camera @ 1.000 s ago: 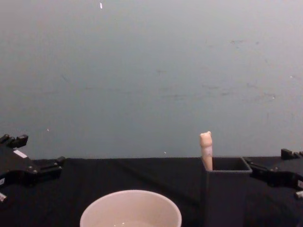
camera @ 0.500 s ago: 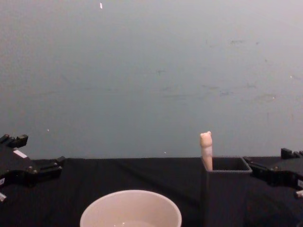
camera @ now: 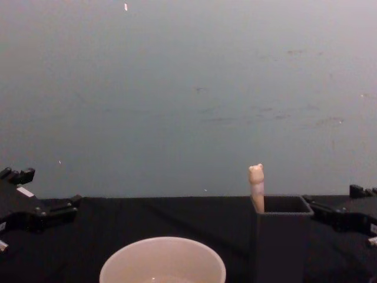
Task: Pick up the stirring spoon with one hand, stir inside the cup, then place it back in its original position.
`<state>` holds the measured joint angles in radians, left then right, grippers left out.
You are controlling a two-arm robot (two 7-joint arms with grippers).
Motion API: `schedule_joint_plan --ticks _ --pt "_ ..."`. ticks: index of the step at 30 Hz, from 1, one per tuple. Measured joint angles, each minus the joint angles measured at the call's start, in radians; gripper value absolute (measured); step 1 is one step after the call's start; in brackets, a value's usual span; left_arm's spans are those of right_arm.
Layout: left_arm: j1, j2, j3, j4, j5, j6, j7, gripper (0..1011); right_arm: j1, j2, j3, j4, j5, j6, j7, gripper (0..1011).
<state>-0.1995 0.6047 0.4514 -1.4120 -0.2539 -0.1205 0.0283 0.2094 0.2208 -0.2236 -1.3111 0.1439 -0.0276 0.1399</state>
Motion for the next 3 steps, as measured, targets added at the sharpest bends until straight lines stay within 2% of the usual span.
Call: schedule_joint_plan --ticks 3 --pt "0.0 0.0 0.0 0.0 0.0 0.0 0.0 1001 0.0 0.0 0.0 0.0 0.0 0.0 0.0 1000"
